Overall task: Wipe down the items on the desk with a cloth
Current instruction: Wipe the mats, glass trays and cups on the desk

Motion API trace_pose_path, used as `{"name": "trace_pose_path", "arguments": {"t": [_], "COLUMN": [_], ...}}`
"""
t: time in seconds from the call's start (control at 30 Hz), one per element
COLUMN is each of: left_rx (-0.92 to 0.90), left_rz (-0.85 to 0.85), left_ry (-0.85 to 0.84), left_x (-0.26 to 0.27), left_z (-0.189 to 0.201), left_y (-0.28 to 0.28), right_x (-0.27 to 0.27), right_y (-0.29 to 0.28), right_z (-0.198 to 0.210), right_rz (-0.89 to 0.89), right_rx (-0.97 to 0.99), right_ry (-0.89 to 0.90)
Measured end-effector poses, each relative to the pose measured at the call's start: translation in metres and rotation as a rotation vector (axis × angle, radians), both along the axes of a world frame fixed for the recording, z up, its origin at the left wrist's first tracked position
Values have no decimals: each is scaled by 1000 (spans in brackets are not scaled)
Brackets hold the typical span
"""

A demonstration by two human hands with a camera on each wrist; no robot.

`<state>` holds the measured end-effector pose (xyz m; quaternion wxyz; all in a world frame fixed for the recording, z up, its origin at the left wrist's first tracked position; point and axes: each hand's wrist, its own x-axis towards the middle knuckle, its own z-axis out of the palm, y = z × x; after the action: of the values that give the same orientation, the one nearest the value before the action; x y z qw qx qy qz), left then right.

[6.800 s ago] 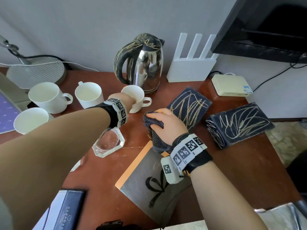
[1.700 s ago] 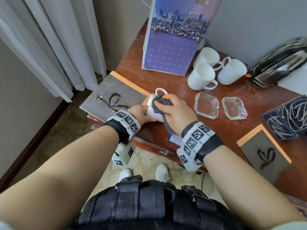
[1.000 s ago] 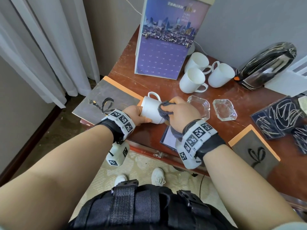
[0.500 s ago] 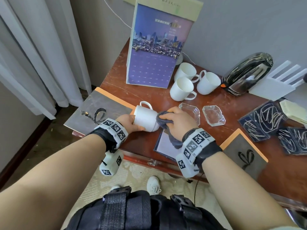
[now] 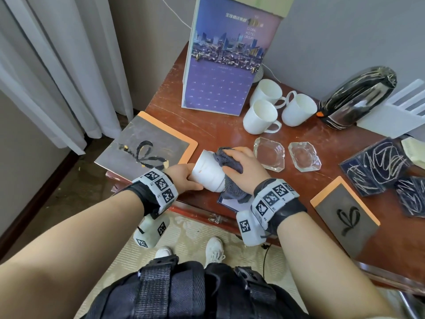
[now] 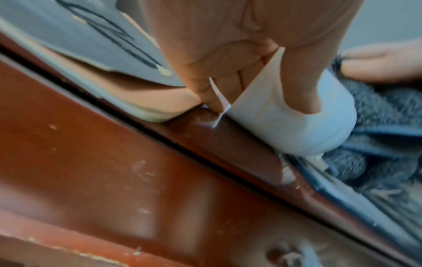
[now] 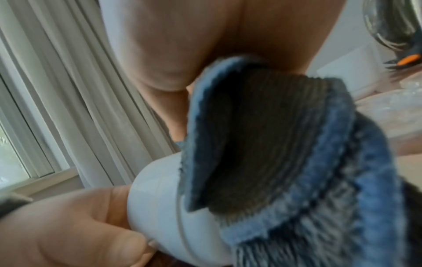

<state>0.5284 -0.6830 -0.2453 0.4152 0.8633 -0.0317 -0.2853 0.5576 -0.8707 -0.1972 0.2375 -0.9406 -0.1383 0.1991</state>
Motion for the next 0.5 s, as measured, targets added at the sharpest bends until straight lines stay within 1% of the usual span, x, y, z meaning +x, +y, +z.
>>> {"name": "trace_pose_path", "arguments": {"t": [0.1,0.17,0.2,0.3,0.33,0.37,0.4,0.43,0.5], "left_rx": [-2,-36,-41,-60,-71,-81,-86,-91,-100], "left_rz": [50,93,96,102,103,110,118,130,139], "left_ry": [-40,-43,-37,-26,-23,-24,-26,-26,-22], "left_x": [-2,-3,-3,0,0,1,1,1,1], "left_z": [-7,-10,-10,-13,-13,-15,-16,-17,-17], "left_y": [1,-1,-1,-2,-2,-2,-2,-2,-2], "right_x": [2,5,7,10,9,7,5,2,-9], "right_y": [-6,-6,-4,11,18,25,29,32,31], "right_z": [6,15,20,34,35,34,28,19,-1], "right_rz": [76,81,45,-158,-183,-166,-127,-77,7], "right_rx": [-25,-16,36,302,364,385,371,324,170], "right_ry": [48,-30,-111,-416,-526,-626,-683,-663,-431]}}
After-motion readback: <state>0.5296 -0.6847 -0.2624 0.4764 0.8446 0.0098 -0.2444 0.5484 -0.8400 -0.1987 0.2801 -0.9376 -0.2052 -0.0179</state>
